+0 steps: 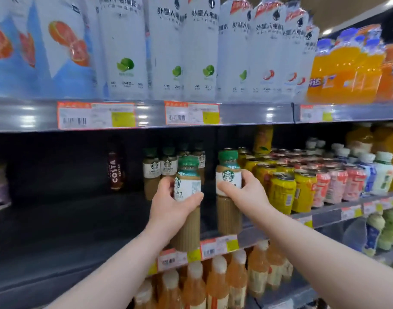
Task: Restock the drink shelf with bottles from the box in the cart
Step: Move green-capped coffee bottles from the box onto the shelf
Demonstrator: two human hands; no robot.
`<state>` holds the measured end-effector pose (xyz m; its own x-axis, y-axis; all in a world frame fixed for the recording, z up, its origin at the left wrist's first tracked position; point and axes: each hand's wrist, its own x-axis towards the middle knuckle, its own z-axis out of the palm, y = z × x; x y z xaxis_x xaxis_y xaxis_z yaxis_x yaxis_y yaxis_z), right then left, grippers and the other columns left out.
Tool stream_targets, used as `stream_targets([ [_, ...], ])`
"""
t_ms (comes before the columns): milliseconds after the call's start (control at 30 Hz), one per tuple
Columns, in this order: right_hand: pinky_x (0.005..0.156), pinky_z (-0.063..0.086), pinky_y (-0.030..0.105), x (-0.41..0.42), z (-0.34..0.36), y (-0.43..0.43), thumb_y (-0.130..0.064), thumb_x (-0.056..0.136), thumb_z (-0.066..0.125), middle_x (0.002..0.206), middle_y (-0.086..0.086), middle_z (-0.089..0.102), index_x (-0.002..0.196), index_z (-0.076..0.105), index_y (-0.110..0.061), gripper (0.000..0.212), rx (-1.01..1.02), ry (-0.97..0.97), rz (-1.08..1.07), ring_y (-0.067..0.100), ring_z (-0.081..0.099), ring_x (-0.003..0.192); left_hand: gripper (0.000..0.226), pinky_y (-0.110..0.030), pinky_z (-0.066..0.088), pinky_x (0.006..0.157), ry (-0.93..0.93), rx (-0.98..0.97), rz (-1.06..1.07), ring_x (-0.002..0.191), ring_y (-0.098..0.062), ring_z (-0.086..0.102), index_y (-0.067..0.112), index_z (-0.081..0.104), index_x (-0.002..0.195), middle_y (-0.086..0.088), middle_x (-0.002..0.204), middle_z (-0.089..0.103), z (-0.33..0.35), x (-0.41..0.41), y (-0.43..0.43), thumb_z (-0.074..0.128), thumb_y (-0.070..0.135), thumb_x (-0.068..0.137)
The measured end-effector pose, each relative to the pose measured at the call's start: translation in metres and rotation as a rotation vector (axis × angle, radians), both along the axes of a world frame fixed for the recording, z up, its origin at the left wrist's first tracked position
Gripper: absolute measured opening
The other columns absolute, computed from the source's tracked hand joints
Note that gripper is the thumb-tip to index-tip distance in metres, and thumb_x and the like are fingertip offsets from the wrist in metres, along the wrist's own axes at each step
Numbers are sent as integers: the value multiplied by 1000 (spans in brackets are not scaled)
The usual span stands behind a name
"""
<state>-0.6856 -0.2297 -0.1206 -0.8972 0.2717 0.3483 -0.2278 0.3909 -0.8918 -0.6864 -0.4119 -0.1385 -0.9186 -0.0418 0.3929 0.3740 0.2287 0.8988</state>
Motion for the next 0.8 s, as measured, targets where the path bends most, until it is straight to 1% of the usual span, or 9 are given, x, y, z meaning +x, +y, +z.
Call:
stream_targets([
  [100,50,38,10,-36,1,2,-37,76,72,86,-19,57,104,50,-30,36,3,8,-22,-3,55,76,41,-6,42,55,31,-21,20,75,10,59,37,48,93,21,88,59,5,-31,-1,79,32,67],
  [200,47,38,6,-68,-3,4,-33,75,75,84,-20,55,103,48,-30,39,-11,19,-9,-4,53,74,51,-16,41,63,23,-15,57,84,4,54,36,45,104,22,92,55,4,-53,-2,79,33,66],
  [267,52,39,11,-86,-7,4,-33,75,75,83,-19,54,103,47,-30,40,-7,10,-9,-4,52,74,49,-16,41,63,8,-4,66,85,5,54,38,45,101,22,92,56,1,-64,-2,80,32,66],
  [367,63,42,19,-113,-11,4,-34,74,76,87,-15,57,101,48,-29,38,16,-8,16,-1,54,76,48,-11,39,60,-8,-2,108,79,9,54,37,47,98,24,87,56,0,-76,1,81,29,66],
  [467,76,44,26,-137,-12,4,-31,75,76,97,-8,60,108,50,-24,42,54,-19,88,11,57,89,50,-6,37,56,-27,3,170,76,12,53,38,46,98,26,85,55,1,-83,4,82,30,64],
  [533,78,45,27,-151,-14,5,-28,76,76,100,-4,61,112,52,-19,44,86,-15,137,14,59,93,49,-11,39,58,-42,-3,211,78,10,53,39,45,94,24,87,56,0,-85,6,82,31,64],
  [633,75,44,25,-169,-18,7,-25,76,76,102,2,63,112,51,-15,45,112,-42,176,15,58,89,53,-21,45,65,-74,0,258,84,2,57,37,45,100,19,92,60,-3,-88,9,82,33,63],
  [700,76,43,26,-179,-20,7,-22,76,76,108,7,63,119,48,-12,53,95,-73,179,16,57,90,54,-25,47,70,-83,3,292,86,-1,58,36,45,101,18,93,60,-5,-92,12,83,33,63],
  [800,83,45,28,-189,-24,9,-16,71,80,118,12,59,126,43,-7,68,106,-56,163,24,58,106,55,-30,51,77,-91,4,324,89,-6,60,36,44,101,15,96,62,-9,-97,17,83,33,62],
])
